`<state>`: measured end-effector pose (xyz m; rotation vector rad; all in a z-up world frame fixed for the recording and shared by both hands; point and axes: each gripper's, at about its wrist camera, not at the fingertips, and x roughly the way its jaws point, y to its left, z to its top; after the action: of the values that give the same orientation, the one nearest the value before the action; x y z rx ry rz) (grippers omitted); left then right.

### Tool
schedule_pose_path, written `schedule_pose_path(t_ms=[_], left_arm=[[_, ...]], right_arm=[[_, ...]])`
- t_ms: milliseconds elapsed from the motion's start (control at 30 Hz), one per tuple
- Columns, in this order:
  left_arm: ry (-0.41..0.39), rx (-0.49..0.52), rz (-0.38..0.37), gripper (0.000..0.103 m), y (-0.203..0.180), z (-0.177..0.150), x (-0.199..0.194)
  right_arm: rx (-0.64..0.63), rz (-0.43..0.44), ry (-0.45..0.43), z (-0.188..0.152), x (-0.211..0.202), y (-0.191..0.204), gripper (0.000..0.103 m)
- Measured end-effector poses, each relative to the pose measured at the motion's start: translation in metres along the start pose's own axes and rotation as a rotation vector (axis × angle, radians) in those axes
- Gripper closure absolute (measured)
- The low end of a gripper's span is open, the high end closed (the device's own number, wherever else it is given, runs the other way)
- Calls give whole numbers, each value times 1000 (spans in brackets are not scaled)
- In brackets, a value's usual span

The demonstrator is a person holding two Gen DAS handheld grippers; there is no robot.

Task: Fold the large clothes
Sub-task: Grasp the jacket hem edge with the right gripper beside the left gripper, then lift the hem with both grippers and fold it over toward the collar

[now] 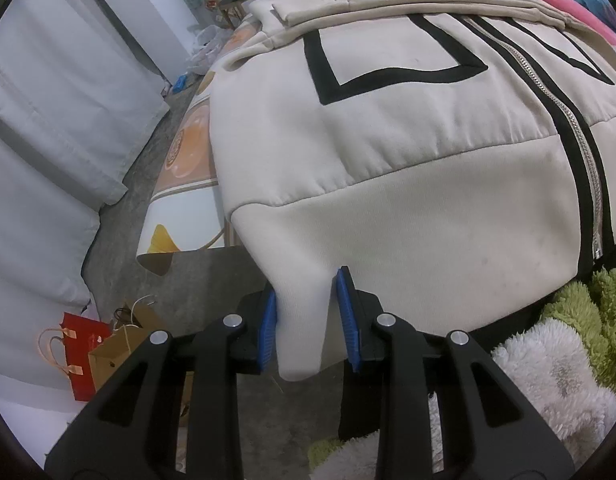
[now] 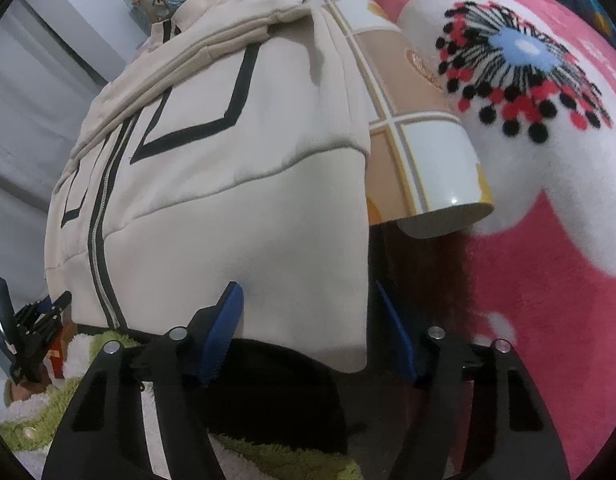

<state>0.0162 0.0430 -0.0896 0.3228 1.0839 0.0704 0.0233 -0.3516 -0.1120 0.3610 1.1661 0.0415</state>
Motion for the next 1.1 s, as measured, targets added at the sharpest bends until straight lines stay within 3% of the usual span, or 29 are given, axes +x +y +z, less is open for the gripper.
schedule_pose_path(t_ms=[600,1100], left_arm=[[3,4,7,75,0,-2,0],[0,-4,13,75,1,-6,-3]], right_arm=[[-27,14,42,0,11,9,62],[-75,4,22,1,11,15,83]])
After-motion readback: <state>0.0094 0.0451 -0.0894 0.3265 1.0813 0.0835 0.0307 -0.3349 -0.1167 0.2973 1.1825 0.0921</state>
